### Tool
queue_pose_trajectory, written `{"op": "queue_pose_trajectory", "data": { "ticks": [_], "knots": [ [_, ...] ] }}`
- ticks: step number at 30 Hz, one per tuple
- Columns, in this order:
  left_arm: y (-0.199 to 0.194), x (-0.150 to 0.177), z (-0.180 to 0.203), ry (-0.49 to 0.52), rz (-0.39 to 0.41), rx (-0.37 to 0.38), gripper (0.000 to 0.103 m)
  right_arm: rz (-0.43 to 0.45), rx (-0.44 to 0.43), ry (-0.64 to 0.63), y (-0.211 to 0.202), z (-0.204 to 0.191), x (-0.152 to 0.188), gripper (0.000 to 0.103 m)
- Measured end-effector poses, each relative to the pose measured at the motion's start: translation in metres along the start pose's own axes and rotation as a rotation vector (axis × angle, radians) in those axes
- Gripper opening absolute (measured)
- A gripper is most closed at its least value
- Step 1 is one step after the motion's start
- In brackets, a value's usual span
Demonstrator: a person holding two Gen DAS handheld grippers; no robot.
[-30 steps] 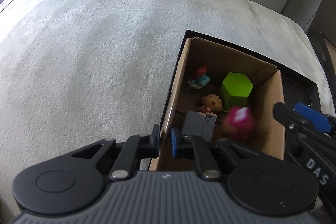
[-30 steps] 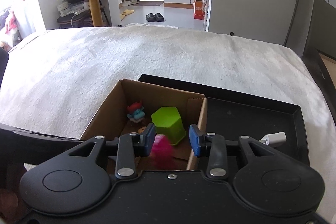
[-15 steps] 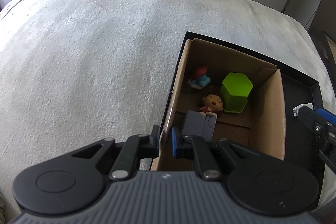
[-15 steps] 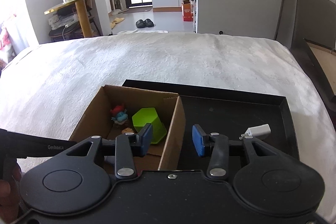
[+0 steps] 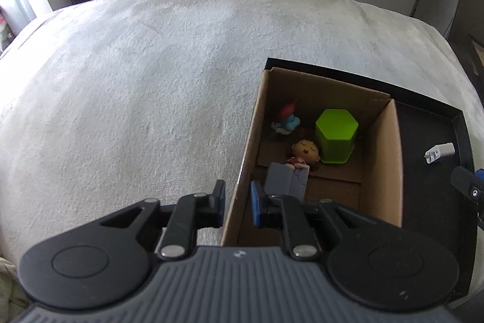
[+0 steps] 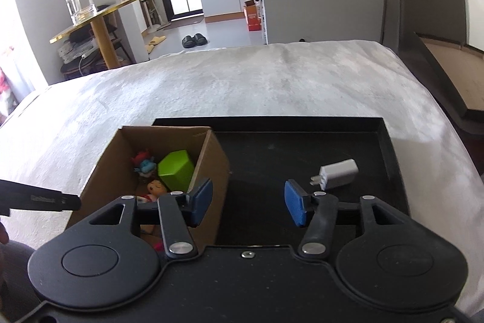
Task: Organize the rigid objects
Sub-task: 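Move the right tool to the white charger plug and close on it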
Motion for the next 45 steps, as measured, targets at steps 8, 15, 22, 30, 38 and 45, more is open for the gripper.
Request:
{"op": "queue_pose_trajectory", "data": {
  "ticks": [8, 15, 22, 30, 38, 45],
  "knots": [
    [-0.021, -0.009, 0.012, 0.015, 0.054, -0.043, 0.062, 0.021, 0.017, 0.046, -0.005, 0.039, 0.001, 0.063],
    [-0.028, -0.009, 0.024, 0.074, 0.080, -0.106, 0.074, 0.051, 0.019, 0.038, 0.000, 0.071, -0.003, 0.080],
    [-0.028, -0.010, 0.032, 0.118, 0.080, -0.161, 0.075, 0.043, -0.011, 0.030, 0.015, 0.089, -0.003, 0.088],
    [-0.020, -0.015, 0.042, 0.175, 0.033, -0.225, 0.075, 0.039, -0.060, 0.086, 0.033, 0.108, 0.010, 0.089],
    [-0.019, -0.025, 0.054, 0.198, 0.023, -0.286, 0.075, 0.027, -0.075, 0.116, 0.051, 0.118, 0.021, 0.089],
    [-0.013, -0.031, 0.074, 0.210, 0.022, -0.295, 0.075, 0.038, -0.073, 0.101, 0.066, 0.117, 0.027, 0.088]
  ]
}}
Point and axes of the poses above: each gripper's, at about its wrist camera, not at the fingertips, and y roughly the way its jaws point, z to its right, x to its underside, the point moved 4 cm from there along y, roughly the way its jaws point, and after that the axes turned 12 degrees about z, right-handed, at the moved point
